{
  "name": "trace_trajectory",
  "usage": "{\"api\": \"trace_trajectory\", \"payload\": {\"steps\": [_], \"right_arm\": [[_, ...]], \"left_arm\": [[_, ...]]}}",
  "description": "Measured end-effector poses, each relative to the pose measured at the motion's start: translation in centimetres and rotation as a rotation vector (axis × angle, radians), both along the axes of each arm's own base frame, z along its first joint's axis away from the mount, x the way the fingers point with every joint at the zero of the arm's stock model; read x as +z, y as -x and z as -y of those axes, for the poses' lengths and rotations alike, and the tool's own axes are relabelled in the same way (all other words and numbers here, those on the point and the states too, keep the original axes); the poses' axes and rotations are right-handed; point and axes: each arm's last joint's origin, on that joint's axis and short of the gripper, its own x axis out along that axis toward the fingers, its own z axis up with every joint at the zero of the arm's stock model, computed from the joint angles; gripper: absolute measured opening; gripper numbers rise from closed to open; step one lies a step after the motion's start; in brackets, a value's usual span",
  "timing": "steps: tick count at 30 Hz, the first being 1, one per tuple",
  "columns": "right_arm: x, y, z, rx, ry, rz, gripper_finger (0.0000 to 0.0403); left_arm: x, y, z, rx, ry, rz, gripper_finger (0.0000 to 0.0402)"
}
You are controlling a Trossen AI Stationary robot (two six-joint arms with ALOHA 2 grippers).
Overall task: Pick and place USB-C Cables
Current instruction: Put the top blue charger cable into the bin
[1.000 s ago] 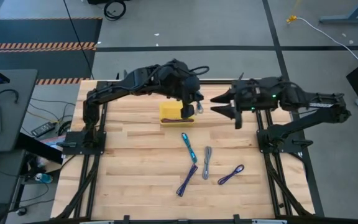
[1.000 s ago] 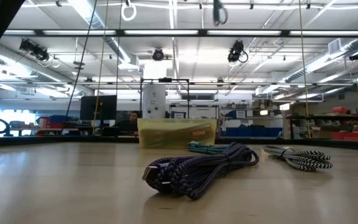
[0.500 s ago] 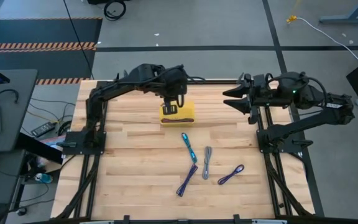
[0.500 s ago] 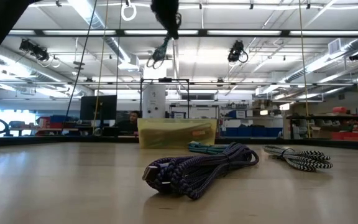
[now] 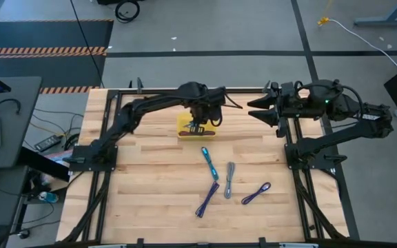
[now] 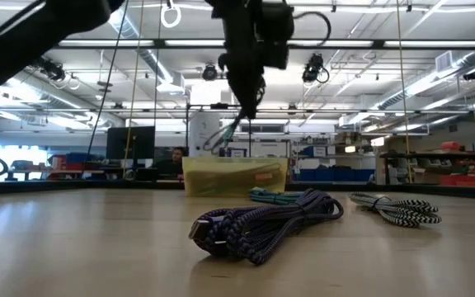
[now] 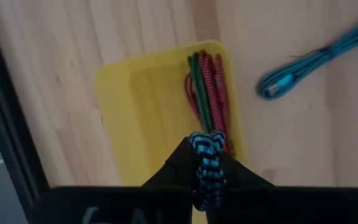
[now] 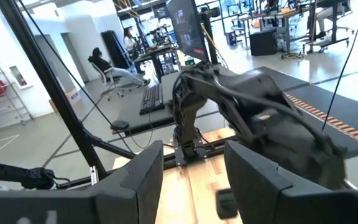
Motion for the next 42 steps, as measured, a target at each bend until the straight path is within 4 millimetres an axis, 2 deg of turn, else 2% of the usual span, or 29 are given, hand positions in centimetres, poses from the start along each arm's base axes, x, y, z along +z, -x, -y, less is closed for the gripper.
{"api": "trace_trajectory", "payload": {"steps": [5,10,14,22,30,42], "right_arm": [[0.0,0.0,0.0,0.0,0.0,-0.001,0.0176],[0.0,0.0,0.0,0.0,-0.001,0.0,0.0176],[0.0,0.0,0.0,0.001,-0.001,0.001,0.0176],[0.0,0.0,0.0,0.0,-0.001,0.003,0.0176],[0.0,0.0,0.0,0.0,-0.021,0.004,0.0176],[-0.1,0.0,0.0,0.001,-0.028,-0.004,0.0176]], "left_arm": [[-2.0,-0.9,-1.8,-0.042,-0.014,0.006,0.0011],[-2.7,-0.9,-3.8,-0.012,0.041,0.044,0.0011],[-2.9,-0.3,-4.5,0.004,0.054,0.01,0.0011],[-3.6,0.4,-4.6,-0.003,0.134,-0.062,0.0011],[-3.5,0.2,-4.5,-0.032,0.182,-0.031,0.0011],[-5.8,-1.3,-4.5,-0.038,0.221,0.007,0.0011]]}}
